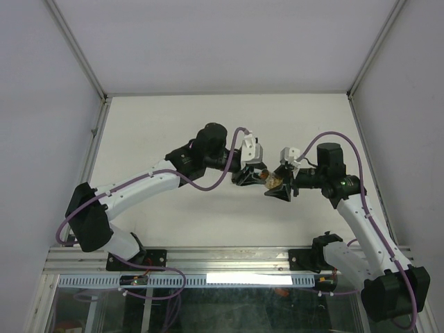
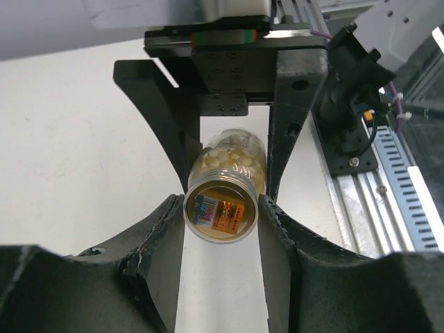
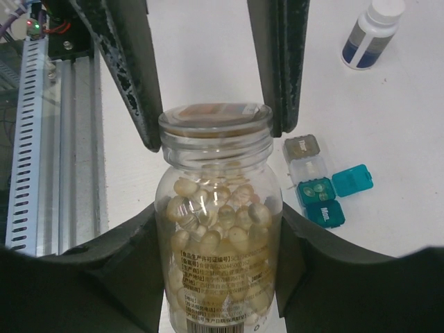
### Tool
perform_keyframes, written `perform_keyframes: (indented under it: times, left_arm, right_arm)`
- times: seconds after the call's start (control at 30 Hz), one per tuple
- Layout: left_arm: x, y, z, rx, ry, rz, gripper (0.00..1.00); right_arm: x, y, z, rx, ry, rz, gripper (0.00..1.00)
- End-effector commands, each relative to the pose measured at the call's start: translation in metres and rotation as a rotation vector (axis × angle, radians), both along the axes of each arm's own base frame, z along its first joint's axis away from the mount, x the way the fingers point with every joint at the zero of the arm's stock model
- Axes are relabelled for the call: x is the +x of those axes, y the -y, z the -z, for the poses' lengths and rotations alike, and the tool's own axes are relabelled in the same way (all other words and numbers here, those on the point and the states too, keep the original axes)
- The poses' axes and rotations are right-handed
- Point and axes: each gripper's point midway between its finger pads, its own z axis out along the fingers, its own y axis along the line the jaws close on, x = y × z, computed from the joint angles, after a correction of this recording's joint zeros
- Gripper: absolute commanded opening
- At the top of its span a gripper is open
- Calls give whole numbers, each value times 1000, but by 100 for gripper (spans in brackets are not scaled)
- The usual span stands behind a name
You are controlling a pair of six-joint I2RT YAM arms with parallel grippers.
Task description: Sort the pills into containers
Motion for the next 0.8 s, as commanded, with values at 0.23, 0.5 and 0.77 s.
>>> perform_keyframes:
  times: [0.23, 0.5, 0.77]
  left_arm:
    - [4, 9, -41, -136, 87, 82, 73]
    - [7, -37, -90, -390, 73, -201, 99]
    - [-31, -82, -77, -584, -354, -272, 97]
  right_arm:
    - [3, -9, -45, 101, 186, -82, 0]
    - [4, -8, -44, 100, 188, -82, 0]
    - [5, -7, -40, 90, 194, -80, 0]
